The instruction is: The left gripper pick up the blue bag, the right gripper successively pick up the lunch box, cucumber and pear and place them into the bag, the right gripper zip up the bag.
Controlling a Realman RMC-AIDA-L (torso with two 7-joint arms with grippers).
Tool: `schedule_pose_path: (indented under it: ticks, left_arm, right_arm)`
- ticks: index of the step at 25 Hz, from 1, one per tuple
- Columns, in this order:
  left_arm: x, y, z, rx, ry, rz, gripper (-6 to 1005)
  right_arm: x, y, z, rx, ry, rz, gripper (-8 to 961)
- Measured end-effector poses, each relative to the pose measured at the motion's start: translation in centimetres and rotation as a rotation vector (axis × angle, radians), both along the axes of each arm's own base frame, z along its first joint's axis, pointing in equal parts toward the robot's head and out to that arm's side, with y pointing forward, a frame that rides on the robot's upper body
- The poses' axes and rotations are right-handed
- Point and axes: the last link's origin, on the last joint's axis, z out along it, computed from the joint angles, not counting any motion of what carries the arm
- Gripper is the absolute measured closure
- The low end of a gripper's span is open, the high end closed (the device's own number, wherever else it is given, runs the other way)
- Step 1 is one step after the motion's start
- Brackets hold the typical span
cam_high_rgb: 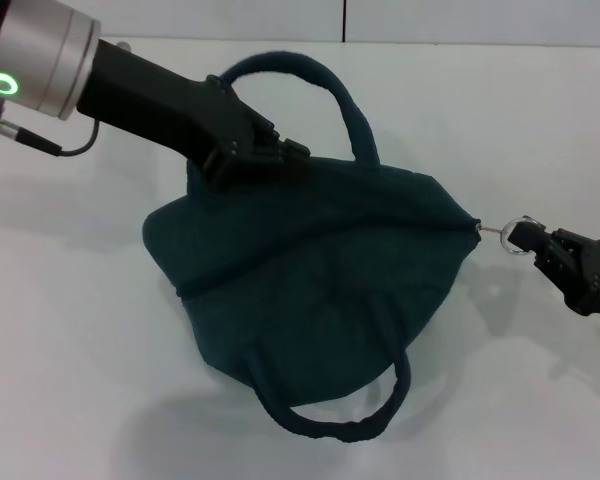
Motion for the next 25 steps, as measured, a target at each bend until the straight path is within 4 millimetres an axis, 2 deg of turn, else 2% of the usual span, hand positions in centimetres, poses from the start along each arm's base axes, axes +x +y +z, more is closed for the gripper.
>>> schedule_pose_path:
  ticks: [7,15,20,25]
  left_arm:
    - [-0.2,0.0,0.0,-0.005,0.003,0.004,951]
    - [-0.6,0.0,-0.6,-0.033,-0.005,0.013,966]
    - [-0.6,0.0,-0.8,-0.034,-0.009,0.01,967]
    - [-0.7,0.0,-0.9,-0.038,-0.013,0.016,967]
  right_arm:
    - [0.5,0.4,-0.4,-0.004,-0.035,-0.035,942]
    - [-0.2,-0.5,-0.4,-0.035,-0.005,0.026,942]
    - [0.8,0.0,-0.4,-0.004,-0.034,-0.045,942]
    - [0.9,0.4,-0.6,0.003,-0.048,-0.059,942]
